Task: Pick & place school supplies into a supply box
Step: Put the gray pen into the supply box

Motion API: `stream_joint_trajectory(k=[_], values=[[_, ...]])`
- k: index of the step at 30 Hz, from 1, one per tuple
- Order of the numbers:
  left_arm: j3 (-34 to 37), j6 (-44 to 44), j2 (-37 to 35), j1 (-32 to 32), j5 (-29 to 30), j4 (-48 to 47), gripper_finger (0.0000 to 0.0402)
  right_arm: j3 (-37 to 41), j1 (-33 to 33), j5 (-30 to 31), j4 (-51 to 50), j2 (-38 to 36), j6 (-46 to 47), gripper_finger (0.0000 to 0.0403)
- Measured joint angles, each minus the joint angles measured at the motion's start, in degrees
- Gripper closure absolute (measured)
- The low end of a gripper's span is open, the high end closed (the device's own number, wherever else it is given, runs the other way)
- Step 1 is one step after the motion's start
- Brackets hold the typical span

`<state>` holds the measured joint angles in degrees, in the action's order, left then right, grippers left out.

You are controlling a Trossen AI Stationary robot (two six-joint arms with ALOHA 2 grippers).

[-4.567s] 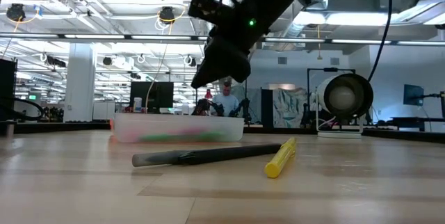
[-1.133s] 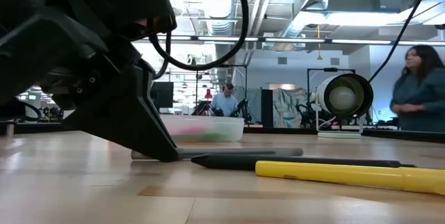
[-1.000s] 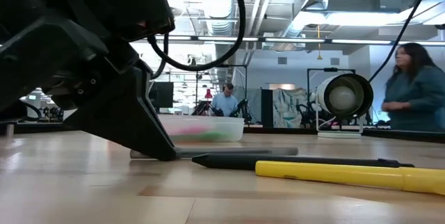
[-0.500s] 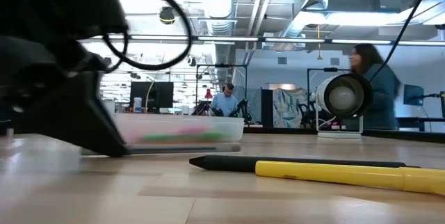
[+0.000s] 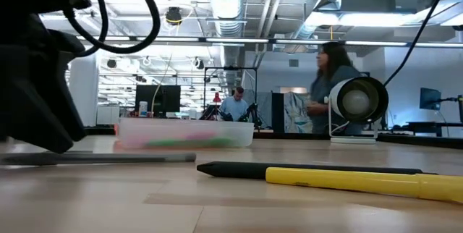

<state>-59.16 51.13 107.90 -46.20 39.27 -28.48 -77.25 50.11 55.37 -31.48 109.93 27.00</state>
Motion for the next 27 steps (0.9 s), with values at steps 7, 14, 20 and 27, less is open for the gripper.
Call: stream_joint_trajectory(k=[7, 14, 20, 27], values=[[-0.1, -2.6, 0.0, 2.7, 1.0, 0.9, 0.023, 0.0, 0.0, 0.0, 0.0, 0.0, 0.0, 0.0301], [-0.2, -9.3, 0.1, 7.1, -2.2, 6.3, 0.0217, 0.0, 0.0, 0.0, 0.0, 0.0, 0.0, 0.0301], [-0.3, -13.5, 0.1, 8.9, -6.7, 10.1, 0.0216, 0.0, 0.1, 0.0, 0.0, 0.0, 0.0, 0.0301], [-0.3, -10.3, 0.1, 9.6, -10.0, 6.4, 0.0216, 0.0, 0.2, 0.0, 0.0, 0.0, 0.0, 0.0301]])
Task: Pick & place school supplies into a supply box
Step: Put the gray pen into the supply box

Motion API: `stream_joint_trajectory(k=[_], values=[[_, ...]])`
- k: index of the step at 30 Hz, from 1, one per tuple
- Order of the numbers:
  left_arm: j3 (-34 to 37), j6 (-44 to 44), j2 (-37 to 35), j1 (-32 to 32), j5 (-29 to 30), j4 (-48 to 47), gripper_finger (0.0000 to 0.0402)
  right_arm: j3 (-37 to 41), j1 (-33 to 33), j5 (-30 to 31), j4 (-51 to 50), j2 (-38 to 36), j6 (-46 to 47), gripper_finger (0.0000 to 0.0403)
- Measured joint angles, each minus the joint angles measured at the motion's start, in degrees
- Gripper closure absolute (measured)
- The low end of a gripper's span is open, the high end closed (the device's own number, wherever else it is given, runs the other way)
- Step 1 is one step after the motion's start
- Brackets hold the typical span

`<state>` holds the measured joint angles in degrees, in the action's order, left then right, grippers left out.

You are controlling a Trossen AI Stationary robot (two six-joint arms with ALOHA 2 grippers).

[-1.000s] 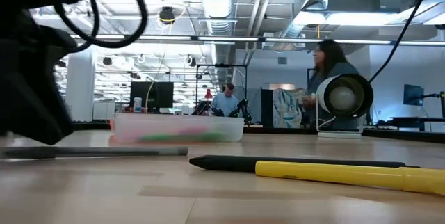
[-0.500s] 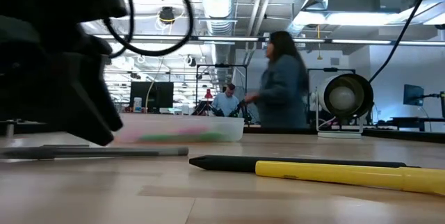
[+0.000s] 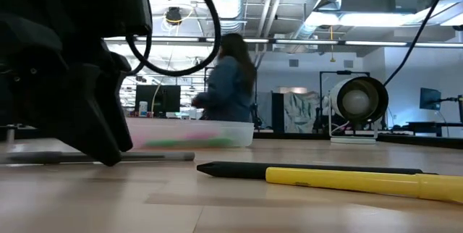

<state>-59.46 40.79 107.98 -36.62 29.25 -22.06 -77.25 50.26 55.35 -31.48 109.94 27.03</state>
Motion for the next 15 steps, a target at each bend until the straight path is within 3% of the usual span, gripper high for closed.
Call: stream_joint_trajectory(k=[8, 15], values=[[-0.1, 3.1, 0.0, 0.0, -0.4, -2.6, 0.0224, 0.0, -0.1, 0.0, 0.0, 0.0, 0.0, 0.0301], [-0.2, 3.5, -0.2, 0.7, -5.1, -2.5, 0.0295, 0.0, -0.1, 0.0, 0.0, 0.0, 0.0, 0.0301]])
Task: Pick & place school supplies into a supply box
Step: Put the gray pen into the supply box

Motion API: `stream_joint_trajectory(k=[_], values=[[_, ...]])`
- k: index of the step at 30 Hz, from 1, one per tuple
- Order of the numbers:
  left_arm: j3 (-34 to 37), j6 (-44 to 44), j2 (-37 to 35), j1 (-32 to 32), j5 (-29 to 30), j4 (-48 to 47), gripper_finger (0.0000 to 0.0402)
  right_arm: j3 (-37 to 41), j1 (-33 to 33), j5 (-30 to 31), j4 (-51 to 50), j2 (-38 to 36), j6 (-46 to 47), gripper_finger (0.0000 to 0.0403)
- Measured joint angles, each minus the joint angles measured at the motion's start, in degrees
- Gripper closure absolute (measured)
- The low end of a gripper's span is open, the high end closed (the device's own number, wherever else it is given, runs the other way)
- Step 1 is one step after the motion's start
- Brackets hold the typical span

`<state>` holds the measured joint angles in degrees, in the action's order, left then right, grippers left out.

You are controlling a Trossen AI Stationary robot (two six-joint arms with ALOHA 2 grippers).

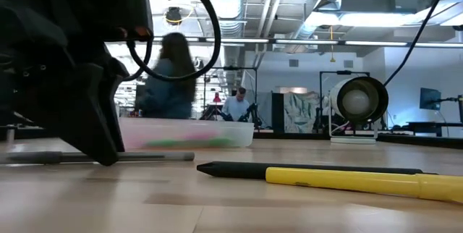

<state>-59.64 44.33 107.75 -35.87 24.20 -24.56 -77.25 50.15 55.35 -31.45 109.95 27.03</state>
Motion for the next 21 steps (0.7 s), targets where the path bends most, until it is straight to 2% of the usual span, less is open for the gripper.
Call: stream_joint_trajectory(k=[9, 17, 21], values=[[0.0, -0.5, -0.1, 0.3, -2.6, -0.8, 0.0387, 0.0, 0.0, 0.0, 0.0, 0.0, 0.0, 0.0301], [0.0, -2.7, 0.0, 0.2, -2.4, -1.7, 0.0385, 0.0, 0.0, 0.0, 0.0, 0.0, 0.0, 0.0301], [0.1, -4.2, 0.1, -0.6, 0.0, -2.0, 0.0394, 0.0, 0.0, 0.0, 0.0, 0.0, 0.0, 0.0301]])
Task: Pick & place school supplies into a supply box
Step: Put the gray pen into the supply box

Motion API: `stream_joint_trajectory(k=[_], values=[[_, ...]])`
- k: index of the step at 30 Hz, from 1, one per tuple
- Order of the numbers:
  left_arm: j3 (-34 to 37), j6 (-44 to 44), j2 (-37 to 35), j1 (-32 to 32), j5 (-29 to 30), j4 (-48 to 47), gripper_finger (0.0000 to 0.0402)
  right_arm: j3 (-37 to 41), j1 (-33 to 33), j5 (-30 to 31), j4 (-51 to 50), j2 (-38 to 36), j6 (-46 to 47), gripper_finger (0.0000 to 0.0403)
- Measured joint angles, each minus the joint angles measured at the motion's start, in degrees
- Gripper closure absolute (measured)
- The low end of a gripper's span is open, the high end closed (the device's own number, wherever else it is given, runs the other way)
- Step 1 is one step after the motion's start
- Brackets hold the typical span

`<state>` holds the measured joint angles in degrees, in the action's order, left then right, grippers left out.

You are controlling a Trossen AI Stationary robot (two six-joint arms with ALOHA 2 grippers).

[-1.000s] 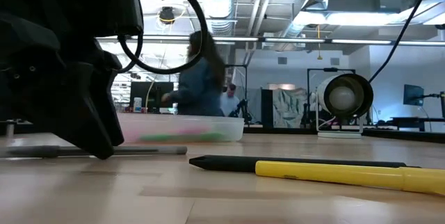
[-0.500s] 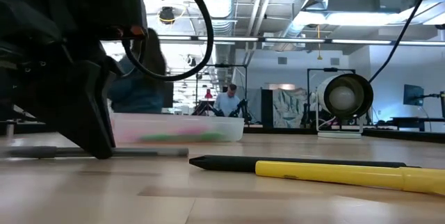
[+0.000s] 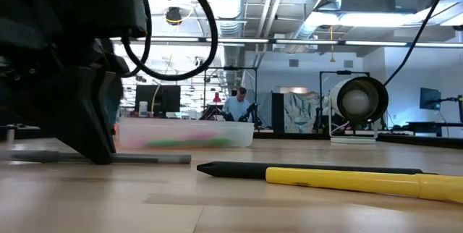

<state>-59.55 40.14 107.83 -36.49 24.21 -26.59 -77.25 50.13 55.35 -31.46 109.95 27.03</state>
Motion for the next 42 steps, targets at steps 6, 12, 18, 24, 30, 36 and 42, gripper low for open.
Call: stream_joint_trajectory(k=[6, 12, 18, 24, 30, 36, 42], values=[[0.2, -1.5, 0.2, -2.3, 5.1, -0.4, 0.0396, 0.0, 0.0, 0.0, 0.0, 0.0, 0.0, 0.0301], [0.3, -3.1, 0.3, -5.1, 9.5, -0.7, 0.0397, 0.0, 0.0, 0.0, 0.0, 0.0, 0.0, 0.0301], [0.3, -3.1, 0.3, -7.4, 15.1, -1.6, 0.0397, 0.0, 0.0, 0.0, 0.1, 0.0, 0.0, 0.0301], [0.2, -3.9, 0.3, -8.6, 19.6, -1.5, 0.0398, 0.0, 0.0, 0.0, 0.1, 0.0, 0.0, 0.0301], [0.2, -4.6, 0.2, -8.5, 23.5, -1.7, 0.0399, 0.0, 0.0, 0.0, 0.2, 0.0, 0.0, 0.0301], [0.1, -6.3, 0.2, -7.7, 27.6, -1.7, 0.0399, 0.0, 0.0, 0.0, 0.2, 0.0, 0.0, 0.0301], [0.1, -8.4, 0.2, -5.2, 31.4, -2.4, 0.0399, 0.0, 0.0, 0.0, 0.2, 0.0, 0.0, 0.0301]])
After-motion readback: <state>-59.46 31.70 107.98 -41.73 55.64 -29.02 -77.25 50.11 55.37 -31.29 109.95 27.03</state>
